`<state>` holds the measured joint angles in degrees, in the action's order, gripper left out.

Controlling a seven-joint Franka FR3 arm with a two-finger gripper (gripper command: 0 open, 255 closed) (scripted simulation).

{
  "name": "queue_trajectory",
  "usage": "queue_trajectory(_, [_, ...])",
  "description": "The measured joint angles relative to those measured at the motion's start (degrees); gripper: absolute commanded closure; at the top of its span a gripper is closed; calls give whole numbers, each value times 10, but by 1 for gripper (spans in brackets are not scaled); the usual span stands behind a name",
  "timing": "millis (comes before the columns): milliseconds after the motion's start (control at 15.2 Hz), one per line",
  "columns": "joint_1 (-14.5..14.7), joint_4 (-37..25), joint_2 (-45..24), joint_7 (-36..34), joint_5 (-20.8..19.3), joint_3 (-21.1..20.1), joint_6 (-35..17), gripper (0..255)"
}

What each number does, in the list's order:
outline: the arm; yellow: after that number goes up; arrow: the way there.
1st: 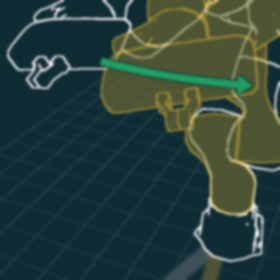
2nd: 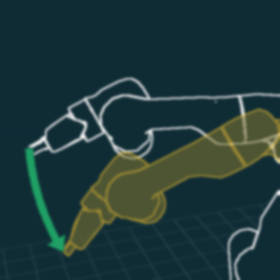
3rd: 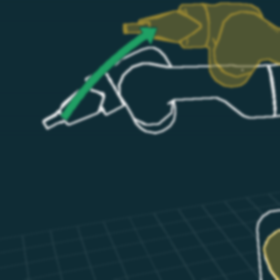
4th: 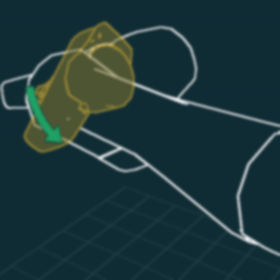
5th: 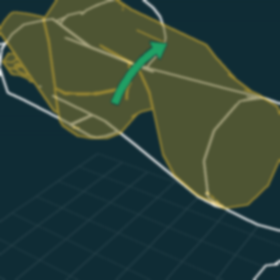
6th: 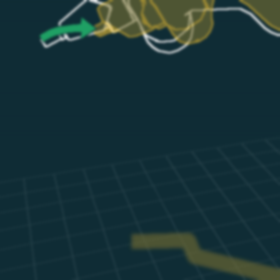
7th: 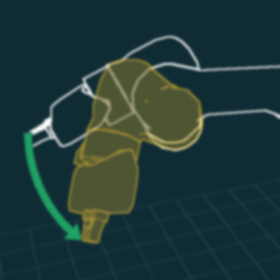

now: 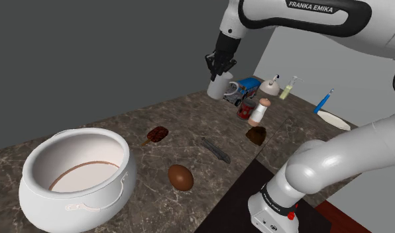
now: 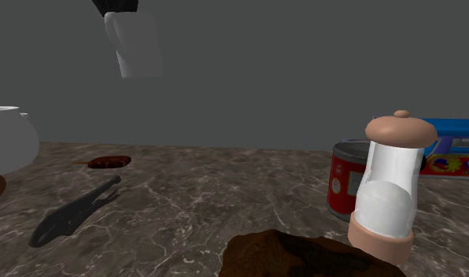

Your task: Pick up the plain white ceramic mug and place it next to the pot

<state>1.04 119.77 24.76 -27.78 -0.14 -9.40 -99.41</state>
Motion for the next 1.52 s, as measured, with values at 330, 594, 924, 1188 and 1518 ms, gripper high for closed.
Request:
queue_trajectory(330, [27, 17, 27, -69, 22, -52, 10, 255])
queue_trajectory(594, [47, 21, 40, -123, 41, -93, 19, 255])
queue_trajectory(924, [68, 5, 35, -194, 61, -148, 28, 255])
queue_trajectory(1188, [80, -20, 21, -249, 72, -192, 37, 255])
queue_trajectory(1518, [92, -61, -12, -327, 77, -256, 43, 255])
